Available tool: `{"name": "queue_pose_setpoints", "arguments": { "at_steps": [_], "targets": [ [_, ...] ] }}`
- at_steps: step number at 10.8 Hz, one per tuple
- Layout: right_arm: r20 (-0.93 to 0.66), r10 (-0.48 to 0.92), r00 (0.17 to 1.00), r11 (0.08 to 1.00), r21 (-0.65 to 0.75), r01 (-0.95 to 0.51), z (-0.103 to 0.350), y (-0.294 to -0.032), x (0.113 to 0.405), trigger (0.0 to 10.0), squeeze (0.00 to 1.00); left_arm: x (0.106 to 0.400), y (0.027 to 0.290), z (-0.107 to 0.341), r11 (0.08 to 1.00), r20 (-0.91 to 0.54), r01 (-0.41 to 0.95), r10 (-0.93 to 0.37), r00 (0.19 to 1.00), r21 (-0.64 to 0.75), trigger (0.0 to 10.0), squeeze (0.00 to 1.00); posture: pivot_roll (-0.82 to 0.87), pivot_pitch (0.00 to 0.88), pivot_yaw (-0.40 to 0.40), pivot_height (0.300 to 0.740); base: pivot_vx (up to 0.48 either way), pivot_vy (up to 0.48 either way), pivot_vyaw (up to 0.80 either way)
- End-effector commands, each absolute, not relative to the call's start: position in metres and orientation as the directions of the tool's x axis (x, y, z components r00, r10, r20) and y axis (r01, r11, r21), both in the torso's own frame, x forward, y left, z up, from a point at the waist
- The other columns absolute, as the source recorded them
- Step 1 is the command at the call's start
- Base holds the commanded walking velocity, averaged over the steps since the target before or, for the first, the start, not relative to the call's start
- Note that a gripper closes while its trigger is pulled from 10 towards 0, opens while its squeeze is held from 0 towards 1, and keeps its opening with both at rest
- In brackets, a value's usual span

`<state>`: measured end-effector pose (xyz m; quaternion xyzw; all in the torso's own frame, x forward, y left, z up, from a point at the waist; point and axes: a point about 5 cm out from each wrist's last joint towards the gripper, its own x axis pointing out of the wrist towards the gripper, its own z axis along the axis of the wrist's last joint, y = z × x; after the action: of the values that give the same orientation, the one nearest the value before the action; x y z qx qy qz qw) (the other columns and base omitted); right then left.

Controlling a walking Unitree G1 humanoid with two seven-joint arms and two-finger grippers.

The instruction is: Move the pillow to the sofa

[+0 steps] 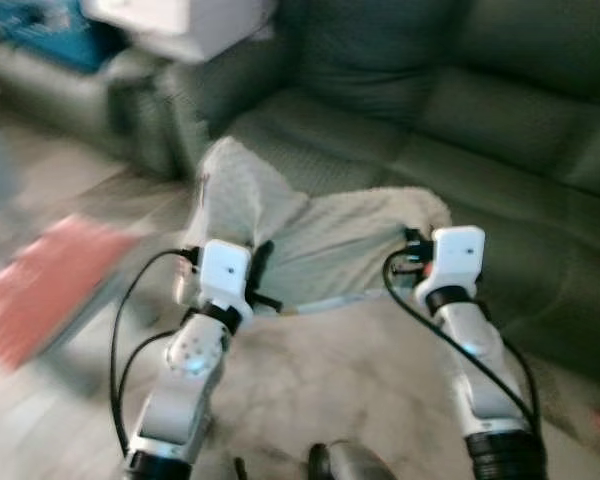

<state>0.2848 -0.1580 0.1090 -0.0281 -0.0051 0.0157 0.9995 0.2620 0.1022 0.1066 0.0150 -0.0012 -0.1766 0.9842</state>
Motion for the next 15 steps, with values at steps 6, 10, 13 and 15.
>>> {"name": "queue_pose_setpoints", "arguments": {
  "at_steps": [6,10,13,15],
  "targets": [
    [0.043,0.000,0.999,0.998,-0.065,0.002,0.1174,-0.1645,0.2881,10.0,0.00,0.2619,0.1057,0.1101,0.938,0.014,0.345,-0.346,0.938,0.046,10.0,0.00,-0.02,0.080,-0.037,0.740,0.000,0.000,-0.78],
    [0.040,-0.001,0.999,0.998,-0.062,0.003,0.1160,-0.1631,0.2874,10.0,0.00,0.2591,0.1039,0.1123,0.925,0.033,0.378,-0.379,0.925,0.042,10.0,0.00,-0.01,0.085,-0.034,0.740,0.000,0.000,-0.78],
    [0.055,0.003,0.999,0.998,-0.063,0.000,0.1178,-0.1645,0.2874,10.0,0.00,0.2576,0.1023,0.1139,0.914,0.047,0.404,-0.405,0.913,0.024,10.0,0.00,-0.01,0.084,-0.033,0.740,0.000,0.000,-0.52],
    [0.052,0.016,0.999,0.998,-0.057,-0.013,0.1168,-0.1608,0.2859,10.0,0.00,0.2570,0.1031,0.1145,0.916,0.051,0.401,-0.402,0.914,0.027,10.0,0.00,-0.01,0.087,-0.032,0.740,0.135,0.000,0.00]
  ]
}}
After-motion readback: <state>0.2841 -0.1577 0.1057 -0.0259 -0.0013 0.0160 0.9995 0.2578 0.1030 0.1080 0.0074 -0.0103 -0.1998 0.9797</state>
